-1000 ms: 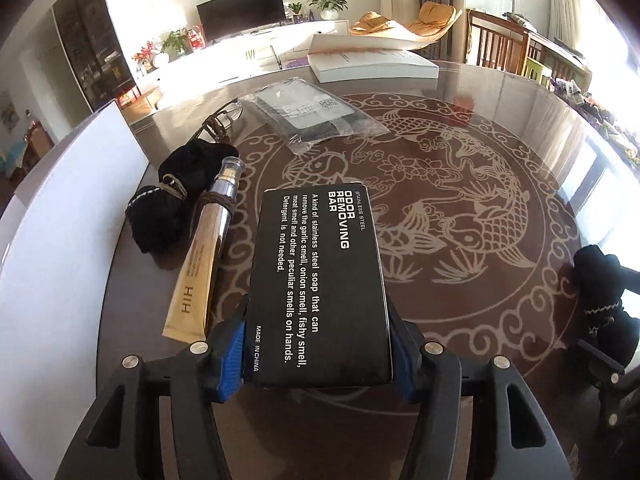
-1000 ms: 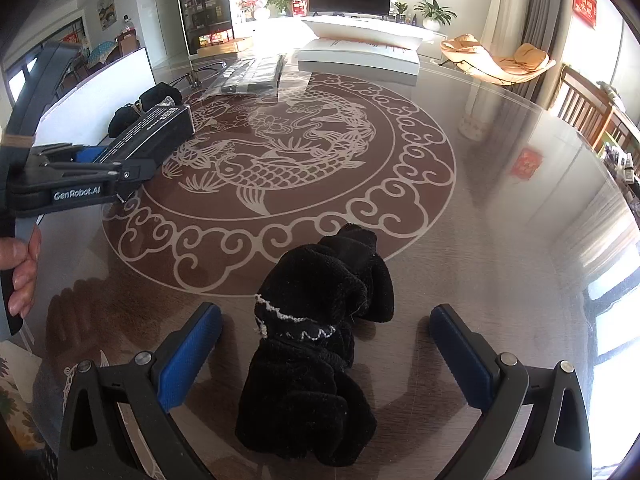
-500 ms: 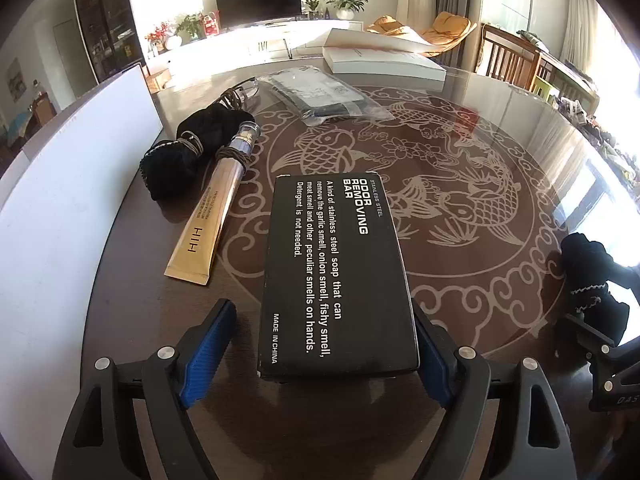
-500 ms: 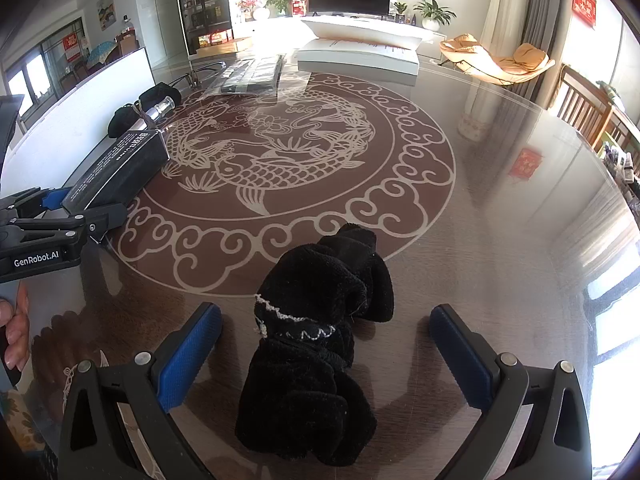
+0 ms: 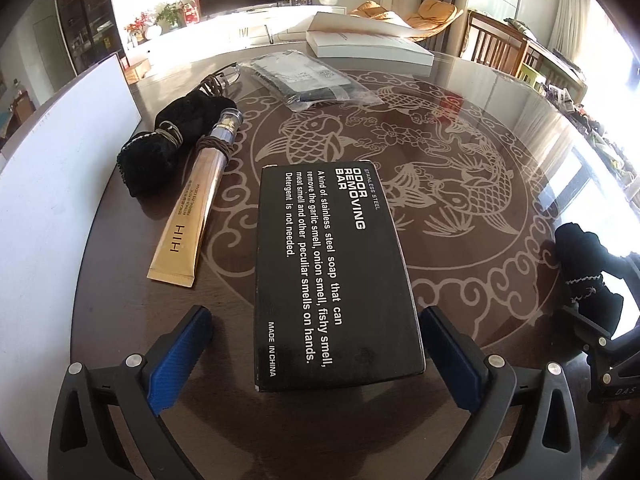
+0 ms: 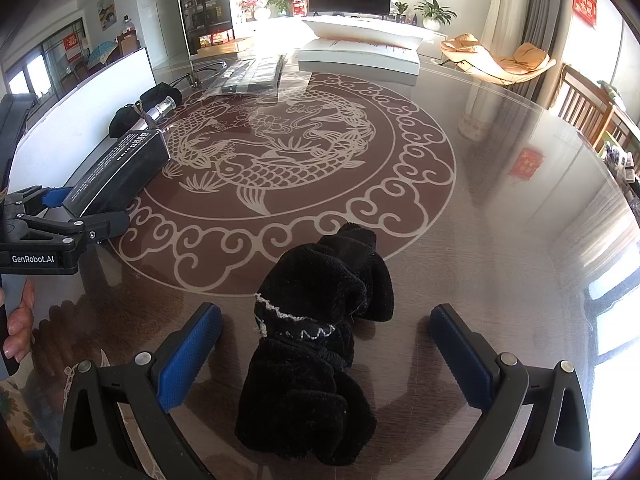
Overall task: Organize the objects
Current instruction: 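Grasp the black odor removing bar box with the left tool while the right tool holds the fabric item, then carry the box and fabric item into the white box and open both tools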
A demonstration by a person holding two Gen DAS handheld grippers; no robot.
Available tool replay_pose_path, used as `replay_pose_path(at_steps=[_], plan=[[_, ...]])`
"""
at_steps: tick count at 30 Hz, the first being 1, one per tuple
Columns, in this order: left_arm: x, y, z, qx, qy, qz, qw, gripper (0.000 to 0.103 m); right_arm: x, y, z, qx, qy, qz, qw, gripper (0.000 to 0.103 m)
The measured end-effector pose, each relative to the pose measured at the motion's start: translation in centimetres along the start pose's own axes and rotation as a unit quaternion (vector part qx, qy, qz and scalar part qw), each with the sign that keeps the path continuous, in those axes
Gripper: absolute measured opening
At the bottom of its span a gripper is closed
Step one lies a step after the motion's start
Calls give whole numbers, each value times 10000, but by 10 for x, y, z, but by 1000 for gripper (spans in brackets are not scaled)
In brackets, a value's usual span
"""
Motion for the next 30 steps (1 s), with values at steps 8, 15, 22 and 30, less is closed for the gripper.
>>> replay_pose_path(at_steps=[8,15,22,30], plan=[[-25,-29,-9,-135,129,-532,9984,57,7,-13,-13,125,378,9,9992,36],[-35,-132,7,-643,-394,-1511,9856,57,53,-73,32,973,528,-515,9925,36],[-48,-246,99,214,-1002,-2173,9707,57,127,-155,181,2587,-187,-1101,9595,36],[-97,-268,237,1477,-2307,-1478,9503,65,132,-183,348,3541,-1147,-710,9254,56]])
Point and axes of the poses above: each gripper's, at about its wrist camera, not at the fingertips, and y roughly the way its jaws point, z to its left, x to its top, the point moved 1 cm from there along y, roughly the way its jaws point, and after that the axes turned 15 degrees about -x, right-handed, at the moved point
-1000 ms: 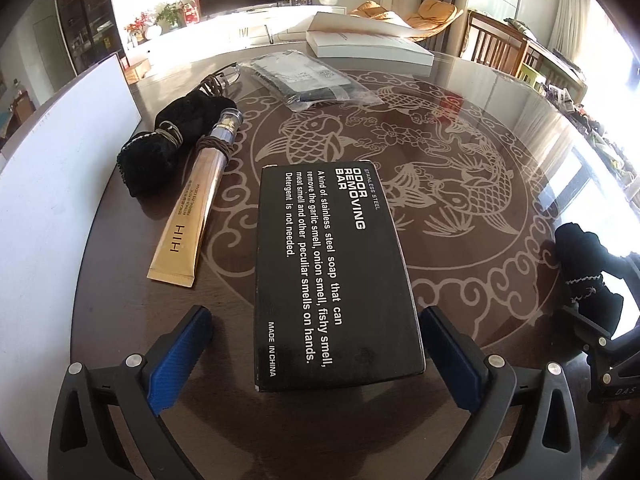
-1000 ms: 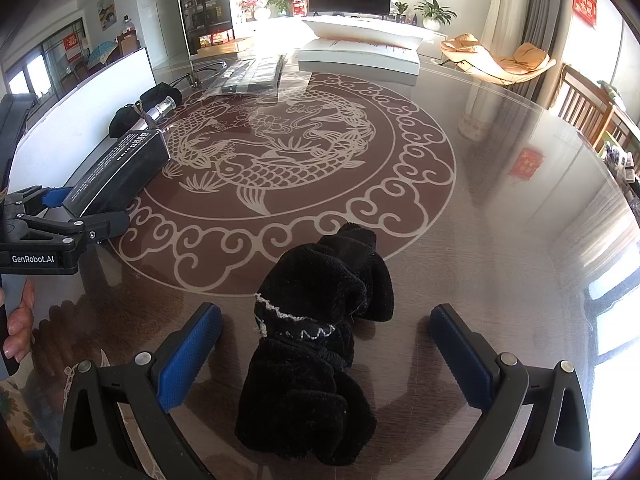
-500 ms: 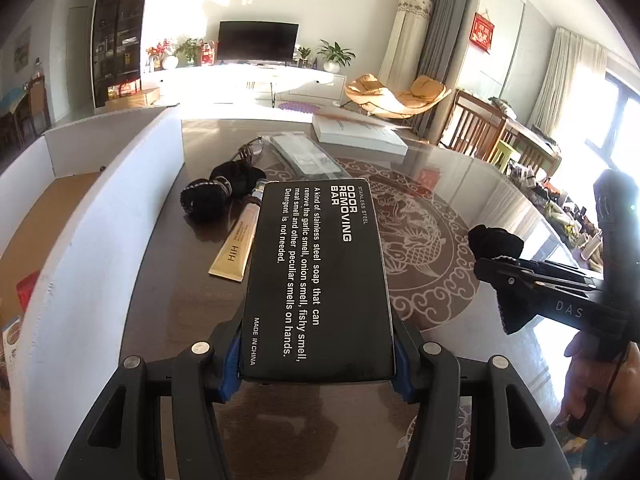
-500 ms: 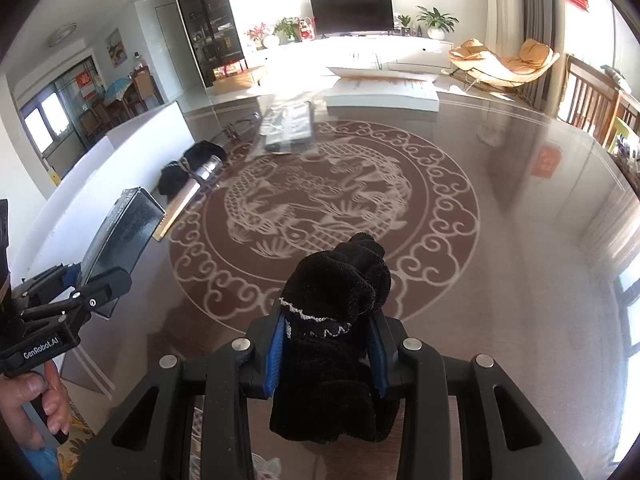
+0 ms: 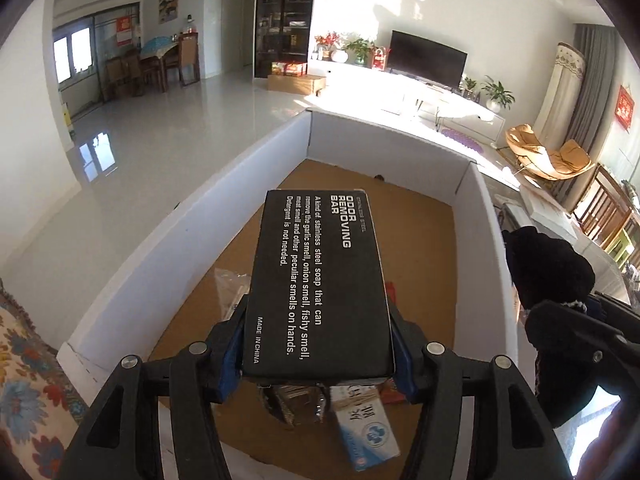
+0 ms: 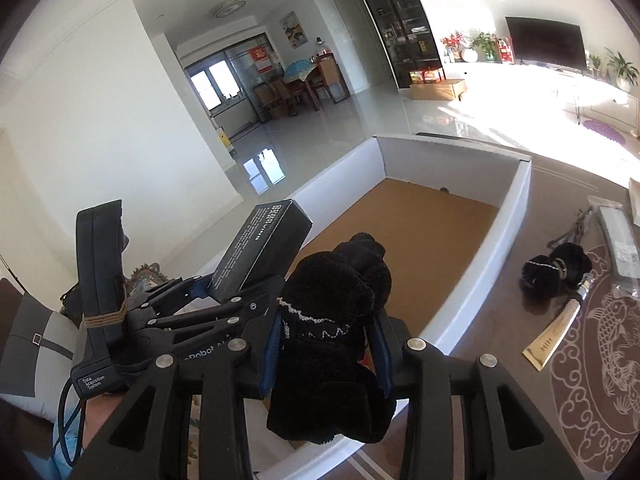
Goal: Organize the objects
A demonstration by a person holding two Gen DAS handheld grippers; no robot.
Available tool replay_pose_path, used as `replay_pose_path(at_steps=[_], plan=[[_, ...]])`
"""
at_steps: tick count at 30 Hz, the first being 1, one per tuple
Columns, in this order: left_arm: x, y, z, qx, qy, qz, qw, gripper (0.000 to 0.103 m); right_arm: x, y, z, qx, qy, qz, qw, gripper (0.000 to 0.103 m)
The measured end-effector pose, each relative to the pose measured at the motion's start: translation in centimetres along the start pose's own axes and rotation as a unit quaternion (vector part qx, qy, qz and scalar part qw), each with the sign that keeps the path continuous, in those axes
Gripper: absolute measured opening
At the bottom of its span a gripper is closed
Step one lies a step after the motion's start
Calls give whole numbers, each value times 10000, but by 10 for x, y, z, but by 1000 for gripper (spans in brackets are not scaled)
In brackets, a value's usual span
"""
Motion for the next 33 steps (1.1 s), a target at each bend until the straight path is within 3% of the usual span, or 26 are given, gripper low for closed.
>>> replay_pose_path(at_steps=[2,5,8,10,12,15,18,21,24,28,33], plan=[[-4,10,17,180,-152,140,9996,71,-5,18,7,118,26,246,9996,82],[-13,8,16,167,-288,51,9994,71,-19,8,-8,67,190,3,9998,83],[-19,-3,-18,-150,-153,-190,9996,71,-37,-19,-45,-532,279,-473,9971,92],[-25,-14,-57,-622,53,-374,9973,72,-53,-40,-82,-1203,358,-795,9889,100],[-35,-25,-102,-1236,304,-520,9905,89,-76,-55,-123,-1924,484,-942,9756,103],[-57,-33,-171,-2078,773,-549,9736,103,-112,-64,-193,-2869,790,-558,9531,103],[-81,-12,-235,-2564,1286,-111,9579,103,-142,-78,-262,-3550,1118,-126,9281,103],[-104,27,-277,-2495,1662,246,9537,103,-169,-90,-300,-3977,1296,183,9081,103],[-118,75,-300,-2281,1815,585,9548,103,-188,-98,-319,-4213,1317,368,8965,103],[-128,116,-312,-1810,2042,710,9594,103,-202,-95,-329,-4136,1473,535,8969,103],[-130,144,-311,-1515,2183,839,9604,103,-201,-92,-325,-4147,1383,569,8976,103]])
Point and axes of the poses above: each gripper's, at about its wrist camera, not at the fingertips, and y roughly the way its jaws point, z to its left, x to its top, the point moved 1 cm from there along y, roughly the way its jaws point, and after that the axes turned 15 degrees about -x, right-handed, at the moved point
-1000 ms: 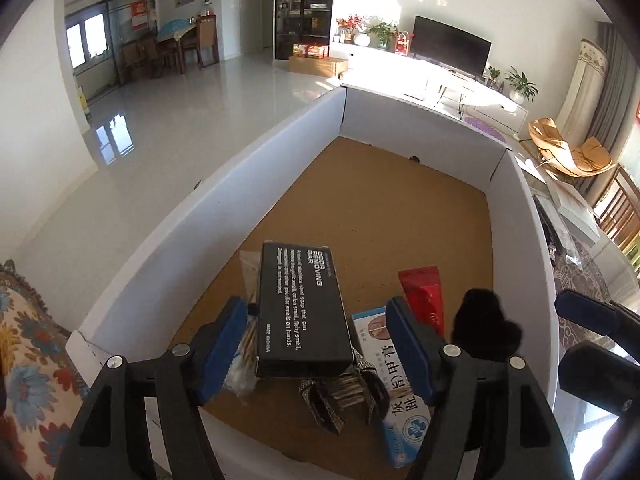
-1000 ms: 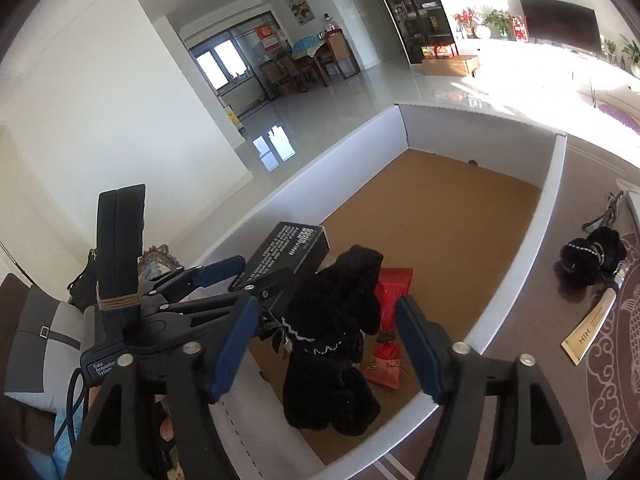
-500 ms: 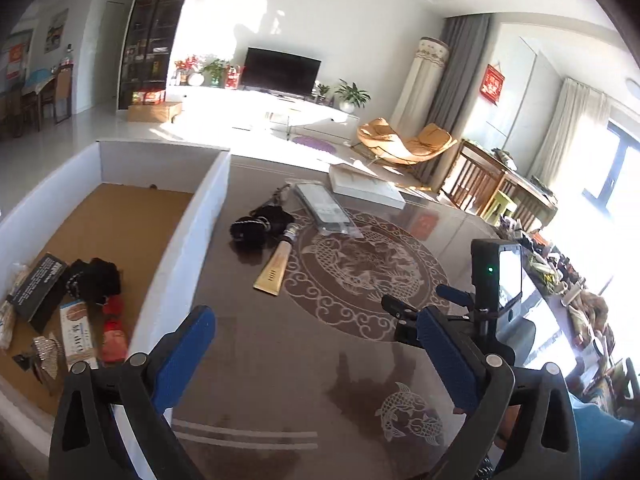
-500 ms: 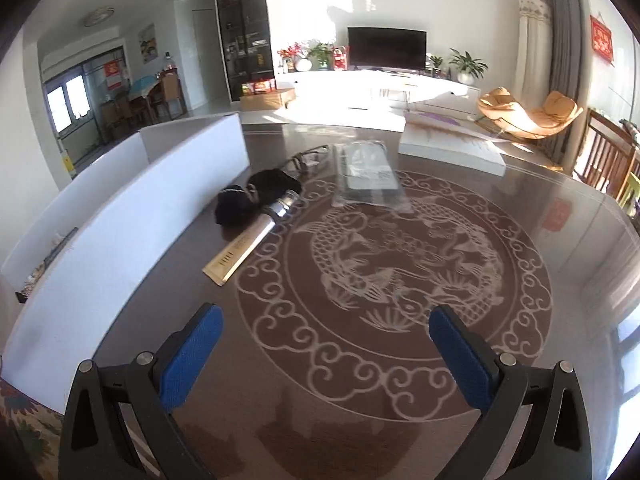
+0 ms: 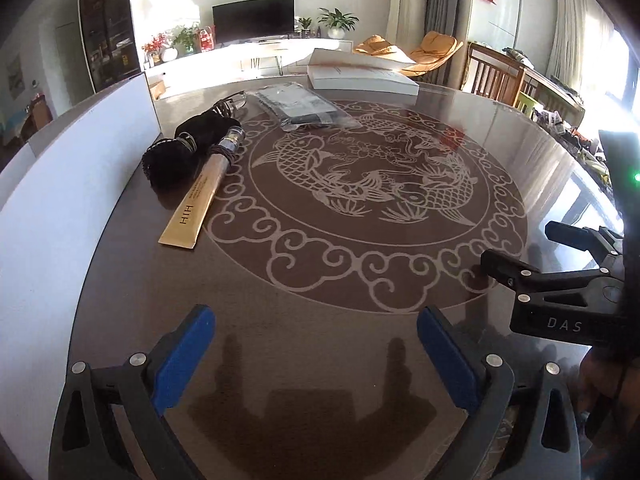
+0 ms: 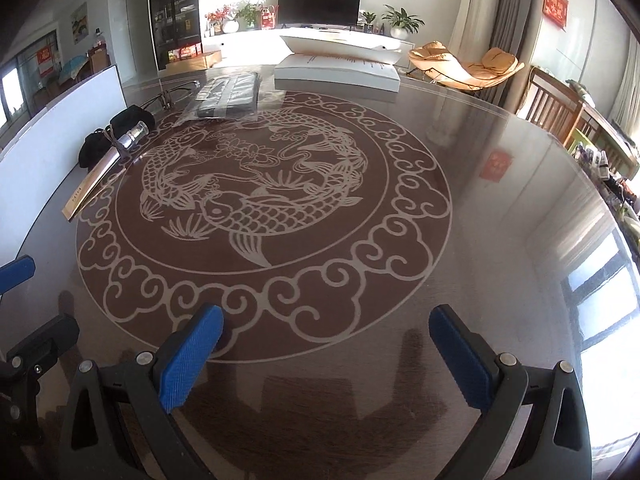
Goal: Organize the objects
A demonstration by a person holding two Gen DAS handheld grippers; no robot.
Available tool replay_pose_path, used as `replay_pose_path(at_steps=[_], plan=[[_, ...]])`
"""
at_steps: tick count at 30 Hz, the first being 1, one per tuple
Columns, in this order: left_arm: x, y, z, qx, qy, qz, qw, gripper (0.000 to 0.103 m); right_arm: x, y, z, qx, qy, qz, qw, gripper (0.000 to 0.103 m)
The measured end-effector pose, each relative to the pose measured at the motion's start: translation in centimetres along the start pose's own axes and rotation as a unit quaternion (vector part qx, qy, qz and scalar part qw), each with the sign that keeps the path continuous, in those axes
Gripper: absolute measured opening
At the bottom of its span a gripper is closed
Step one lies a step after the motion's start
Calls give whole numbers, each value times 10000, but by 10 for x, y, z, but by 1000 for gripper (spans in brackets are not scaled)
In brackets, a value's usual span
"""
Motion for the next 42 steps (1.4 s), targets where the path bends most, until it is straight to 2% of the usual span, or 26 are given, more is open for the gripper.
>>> replay_pose_path(at_steps=[2,7,42], plan=[[-3,9,2,41,-63,221,9997,103,0,1,1,31,24,15,10000,103],[-2,12,3,52,-55,258,9996,103,-1,7,-4,265,194,165,9993,103],[-4,9,2,4,-40,259,9997,103,0,7,-2,230,190,175,9994,103]])
Point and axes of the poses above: each gripper's, at about its wrist camera, not at the fingertips, and y roughly the way its jaws point, z to its left, x to its top, the point moved 1 cm from there along y, roughly the way its jaws point, and after that the axes turned 15 degrees about -x, right-handed, at the moved point
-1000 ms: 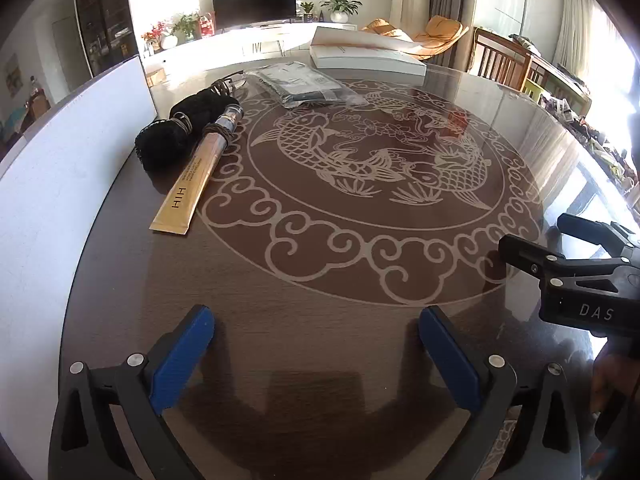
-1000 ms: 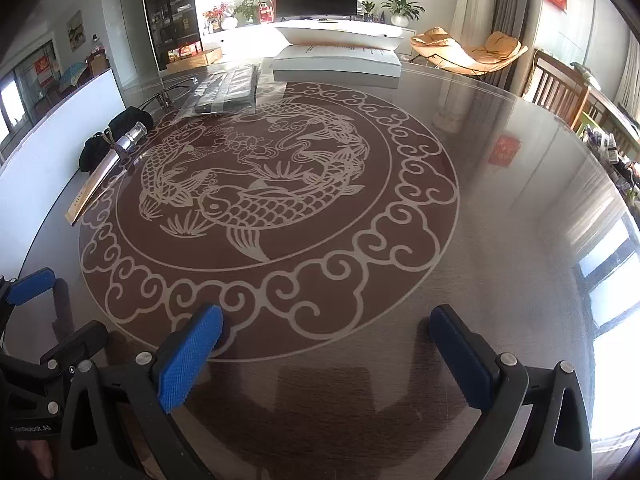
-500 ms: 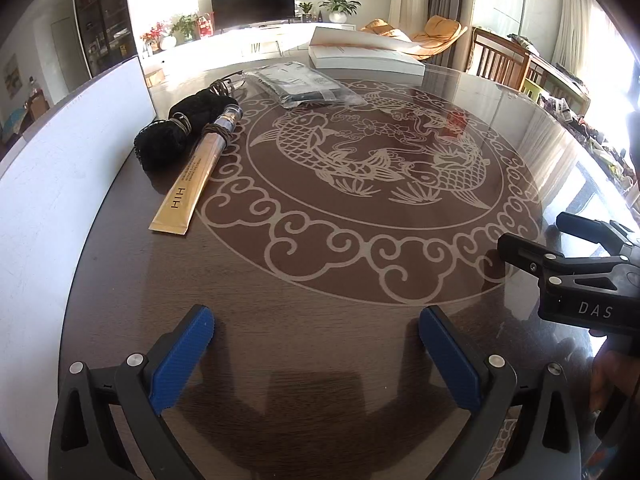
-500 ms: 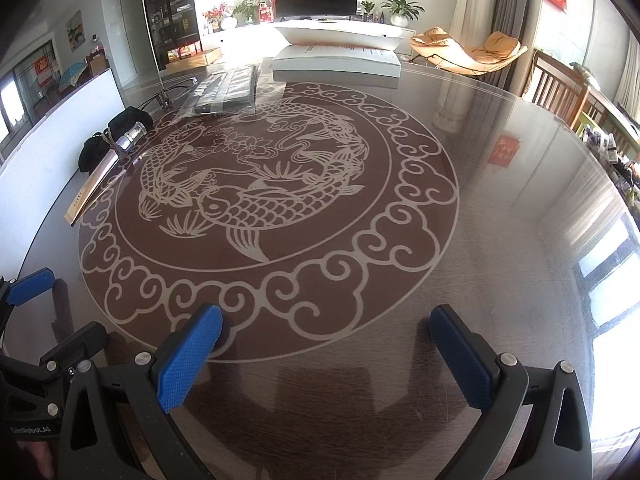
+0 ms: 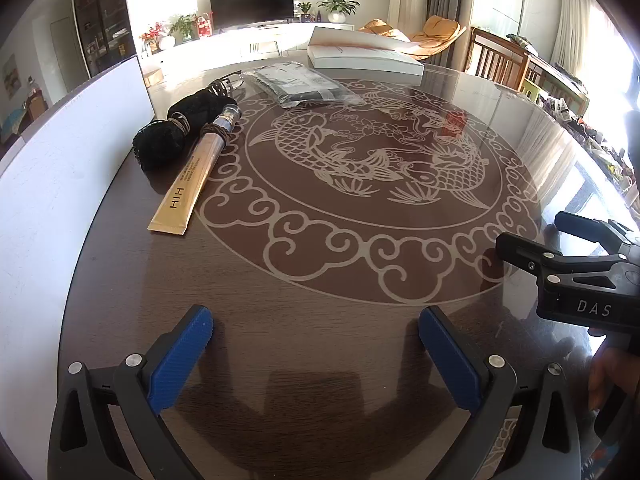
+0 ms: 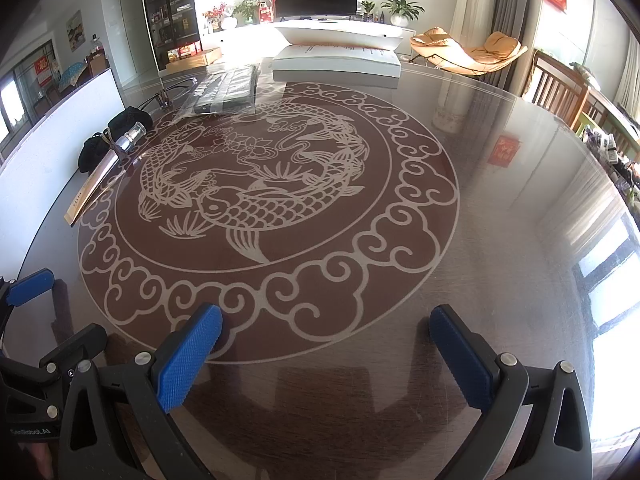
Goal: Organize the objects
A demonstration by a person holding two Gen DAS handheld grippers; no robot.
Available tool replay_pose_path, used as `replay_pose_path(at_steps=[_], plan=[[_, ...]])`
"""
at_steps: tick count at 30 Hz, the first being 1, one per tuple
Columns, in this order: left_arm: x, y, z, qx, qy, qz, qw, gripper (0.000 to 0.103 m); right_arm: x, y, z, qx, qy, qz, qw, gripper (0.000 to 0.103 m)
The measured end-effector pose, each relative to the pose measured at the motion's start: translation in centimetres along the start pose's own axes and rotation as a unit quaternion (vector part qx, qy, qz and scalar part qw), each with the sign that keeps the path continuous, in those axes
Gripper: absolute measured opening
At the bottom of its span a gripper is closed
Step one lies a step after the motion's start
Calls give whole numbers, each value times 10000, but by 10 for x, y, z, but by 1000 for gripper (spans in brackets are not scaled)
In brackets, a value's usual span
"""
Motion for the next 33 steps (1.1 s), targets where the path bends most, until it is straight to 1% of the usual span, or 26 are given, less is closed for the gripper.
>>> replay_pose_path(at_steps=[33], plan=[[-1,0,0,-8,5,-5,10000,103,2,1,0,18,1,-2,10000,103]])
Point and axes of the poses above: each gripper's, at about its wrist camera, not at the fingertips, and y roughly the way its jaws point, z to its left, x to its top, the point moved 1 cm from there along y, roughly the way its jaws point, and after that the axes turned 15 degrees about -x, right-handed, at the moved point
